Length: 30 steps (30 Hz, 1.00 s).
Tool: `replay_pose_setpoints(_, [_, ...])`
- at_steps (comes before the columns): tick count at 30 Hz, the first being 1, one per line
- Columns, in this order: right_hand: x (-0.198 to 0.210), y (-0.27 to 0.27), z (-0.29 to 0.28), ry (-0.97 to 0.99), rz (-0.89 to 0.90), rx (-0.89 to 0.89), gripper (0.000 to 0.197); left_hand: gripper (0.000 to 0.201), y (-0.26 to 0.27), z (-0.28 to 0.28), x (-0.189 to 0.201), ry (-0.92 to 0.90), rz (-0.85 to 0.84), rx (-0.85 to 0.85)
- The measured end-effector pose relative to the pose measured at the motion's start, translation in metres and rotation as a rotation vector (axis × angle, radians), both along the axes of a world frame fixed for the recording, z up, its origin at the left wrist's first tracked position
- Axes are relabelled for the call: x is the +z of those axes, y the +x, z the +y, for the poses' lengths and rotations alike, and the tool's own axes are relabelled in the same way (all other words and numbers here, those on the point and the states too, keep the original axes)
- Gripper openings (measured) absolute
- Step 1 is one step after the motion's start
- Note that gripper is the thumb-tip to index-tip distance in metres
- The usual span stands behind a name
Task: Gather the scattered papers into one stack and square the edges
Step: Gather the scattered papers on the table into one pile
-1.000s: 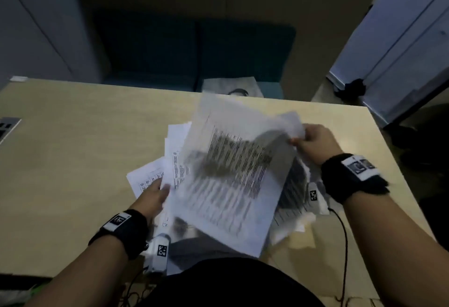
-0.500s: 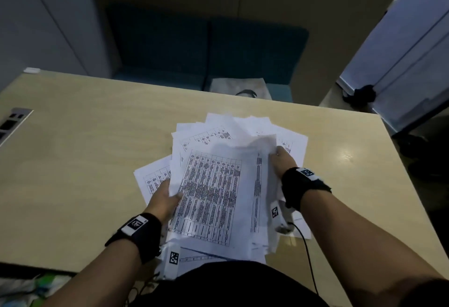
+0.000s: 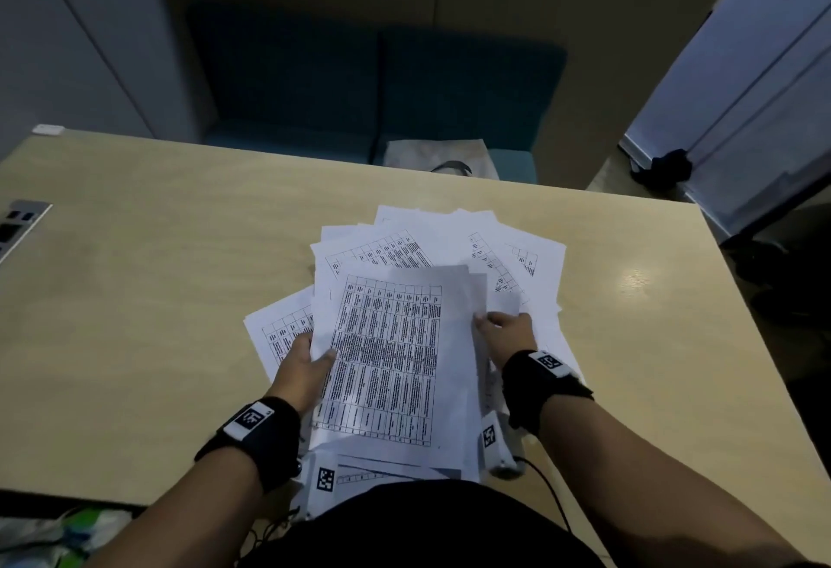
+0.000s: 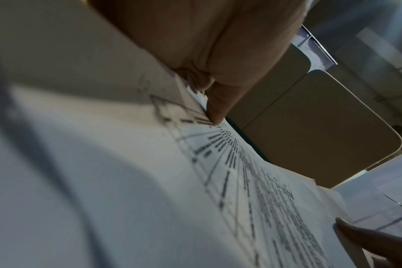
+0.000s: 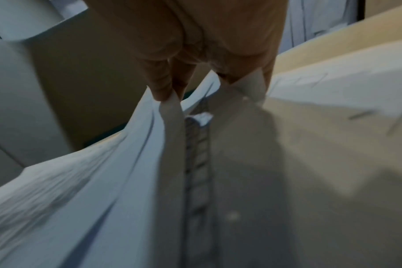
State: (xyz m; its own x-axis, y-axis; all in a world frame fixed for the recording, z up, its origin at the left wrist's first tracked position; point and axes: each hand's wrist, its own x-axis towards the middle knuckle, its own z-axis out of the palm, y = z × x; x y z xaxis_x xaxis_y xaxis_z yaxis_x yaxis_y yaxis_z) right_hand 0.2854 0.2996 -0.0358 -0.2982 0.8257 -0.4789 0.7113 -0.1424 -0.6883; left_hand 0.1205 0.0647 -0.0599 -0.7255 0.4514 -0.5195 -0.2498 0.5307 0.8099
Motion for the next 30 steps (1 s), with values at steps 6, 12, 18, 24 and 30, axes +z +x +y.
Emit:
replay_pose_setpoints(6, [-0.001,-0.005,-0.006,-0.006,0.128,0.009,0.038,0.039,0.0,-0.001,0.0,0.014,0.014,-0.055])
replay_pose_setpoints(12, [0.008,0.014,0.021,0.098,0.036,0.044,0.035,0.027,-0.006,-0.005,-0.009,0.0,-0.022,-0.02])
replay_pose_setpoints(18, [0.004,0.024,0.017,0.024,0.09,0.066,0.021,0.025,-0.007,-0.004,-0.012,0.015,-0.041,0.032])
replay_pose_setpoints(24, [0.02,0.014,0.01,-0.021,0.077,0.182,0.007,0.032,-0.005,-0.005,-0.007,0.077,-0.081,0.043])
replay_pose_setpoints(30, [0.023,0.033,-0.002,-0.08,-0.045,0.345,0.012,0.03,-0.006,-0.005,-0.01,0.125,-0.109,0.071])
